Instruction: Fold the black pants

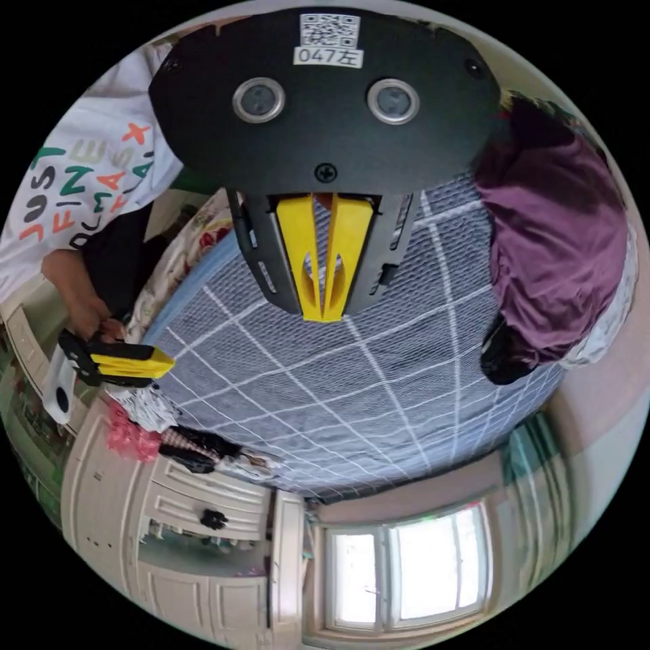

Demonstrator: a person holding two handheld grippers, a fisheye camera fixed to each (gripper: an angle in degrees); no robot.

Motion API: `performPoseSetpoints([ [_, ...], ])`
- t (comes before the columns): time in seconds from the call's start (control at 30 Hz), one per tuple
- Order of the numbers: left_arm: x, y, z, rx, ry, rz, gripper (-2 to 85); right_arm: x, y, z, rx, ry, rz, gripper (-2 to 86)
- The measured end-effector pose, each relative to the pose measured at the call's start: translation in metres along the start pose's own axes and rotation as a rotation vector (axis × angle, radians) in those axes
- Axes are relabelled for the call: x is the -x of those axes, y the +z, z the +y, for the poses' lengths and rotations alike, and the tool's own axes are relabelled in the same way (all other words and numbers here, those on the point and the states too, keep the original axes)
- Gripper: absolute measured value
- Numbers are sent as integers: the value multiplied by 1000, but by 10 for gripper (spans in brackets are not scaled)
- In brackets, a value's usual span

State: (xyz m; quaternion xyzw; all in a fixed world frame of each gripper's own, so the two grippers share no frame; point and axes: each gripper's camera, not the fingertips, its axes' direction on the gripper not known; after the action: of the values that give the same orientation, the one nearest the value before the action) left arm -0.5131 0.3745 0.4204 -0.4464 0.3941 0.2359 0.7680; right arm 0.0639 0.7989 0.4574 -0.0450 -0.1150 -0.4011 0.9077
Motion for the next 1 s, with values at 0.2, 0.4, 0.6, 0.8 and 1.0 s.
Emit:
performPoseSetpoints([
  [0.2, 45, -28, 62, 107, -32, -66, -8, 61, 75, -39, 72, -92, -26, -12],
  [0.4, 95, -82, 117, 70, -112, -167, -8, 111, 147, -86, 56, -139, -155, -12],
  [0.6, 177, -156, 180, -106, -337, -50, -8, 168, 210, -134, 62, -267, -254, -10],
  [0.8, 250, -198, 241, -146, -532, -104, -9, 217, 271, -170, 30, -345, -288, 35],
  [1.0, 302, -240, 303, -273, -649, -16, -1, 268, 345, -206, 99, -427, -321, 72],
])
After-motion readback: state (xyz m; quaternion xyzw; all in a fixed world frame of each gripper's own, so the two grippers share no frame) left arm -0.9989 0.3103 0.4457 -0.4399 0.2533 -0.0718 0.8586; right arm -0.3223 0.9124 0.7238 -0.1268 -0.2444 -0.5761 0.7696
